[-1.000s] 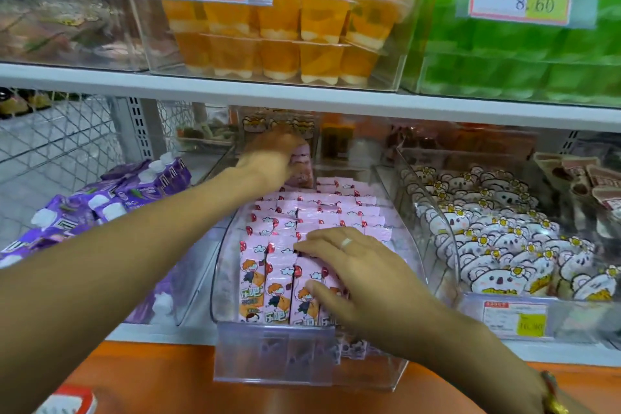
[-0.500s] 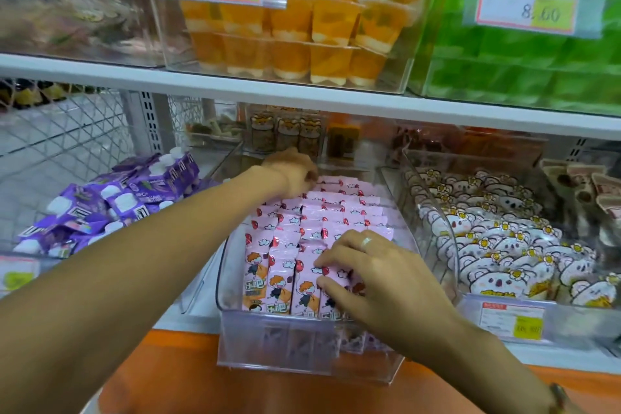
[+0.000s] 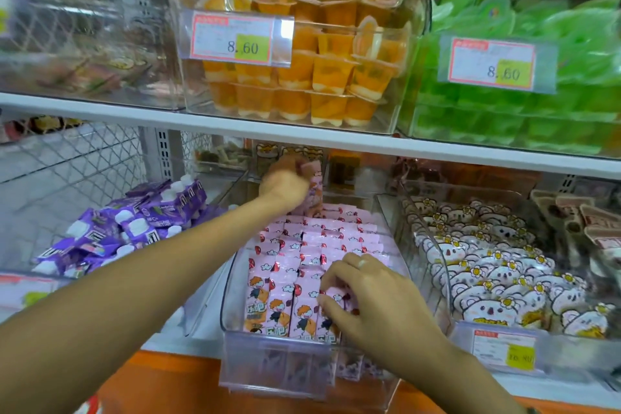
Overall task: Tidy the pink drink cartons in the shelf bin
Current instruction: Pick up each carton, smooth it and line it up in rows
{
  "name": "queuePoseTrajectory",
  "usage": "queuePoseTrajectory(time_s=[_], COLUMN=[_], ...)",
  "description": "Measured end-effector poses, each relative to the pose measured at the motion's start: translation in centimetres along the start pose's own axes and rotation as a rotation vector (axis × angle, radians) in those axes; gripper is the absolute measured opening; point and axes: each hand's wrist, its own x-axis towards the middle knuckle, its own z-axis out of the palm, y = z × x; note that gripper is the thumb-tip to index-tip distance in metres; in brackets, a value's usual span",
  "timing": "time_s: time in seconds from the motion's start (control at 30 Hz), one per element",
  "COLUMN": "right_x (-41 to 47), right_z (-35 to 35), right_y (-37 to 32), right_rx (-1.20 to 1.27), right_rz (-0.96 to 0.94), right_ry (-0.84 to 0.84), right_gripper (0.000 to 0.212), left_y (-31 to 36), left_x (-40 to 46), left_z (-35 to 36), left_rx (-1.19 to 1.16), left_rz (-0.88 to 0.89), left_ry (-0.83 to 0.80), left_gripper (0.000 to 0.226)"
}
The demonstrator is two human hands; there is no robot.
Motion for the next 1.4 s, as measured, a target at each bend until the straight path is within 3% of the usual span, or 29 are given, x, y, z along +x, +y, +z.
queuePoseTrajectory(time_s=[0.13,0.27,0.37,0.47,0.6,0.7,0.8,0.87,0.97,1.17,1.3,1.4], right_x=[0.2,0.4,0.7,1.0,1.3,1.5,1.9,2.1,2.3,2.1,2.0,1.9], right_z=[0.0,0.3,-0.1,-0.7,-0.4,-0.2,-0.4,-0.7,-1.0,-1.1,-1.5,-1.4], right_y=[-0.2,-0.4,-0.9,-2.2,-4.1,-4.5,-4.4,-4.2,-3.8,-3.6,-2.9,-3.1], right_rx=[-0.004,-0.032,0.174,0.469,0.748,0.709,0.978,1.183,1.411,1.513,1.451,1.451], right_rz=[0.027,0.023,0.116,0.186,0.218,0.202,0.341,0.478,0.537,0.528,0.474,0.455], right_ry=[0.032,0.089,0.324,0.482,0.234,0.251,0.264,0.265,0.229,0.188,0.127,0.128], right_gripper=[0.015,0.014,0.011,0.008,0.031,0.020,0.013,0.012,0.021,0.017,0.042,0.021], left_y=[0.2,0.6,0.3,0.0,-0.1,-0.5,-1.0,-1.3,-1.5,-1.5,-1.5,-1.7], left_x=[-4.6,-9.8,-12.9,-14.7,-16.0,-16.5,-16.6,-16.7,-17.0,-16.9,-16.6,-16.5], left_z=[-1.2,-3.4,-5.1,-5.9,-5.5,-4.9,-4.7,-4.5,-4.2,-4.2,-4.1,-4.1], left_rx=[-0.340,-0.591,-0.634,-0.650,-0.727,-0.783,-0.825,-0.738,-0.557,-0.493,-0.500,-0.414], left_rz=[-0.086,0.092,0.169,0.158,0.117,0.069,0.061,0.097,0.108,0.140,0.148,0.201], left_ry=[0.234,0.378,0.417,0.330,0.187,0.100,0.014,-0.046,-0.093,-0.108,-0.105,-0.125], left_gripper=[0.021,0.003,0.012,0.007,0.007,0.015,0.030,0.042,0.043,0.037,0.031,0.029])
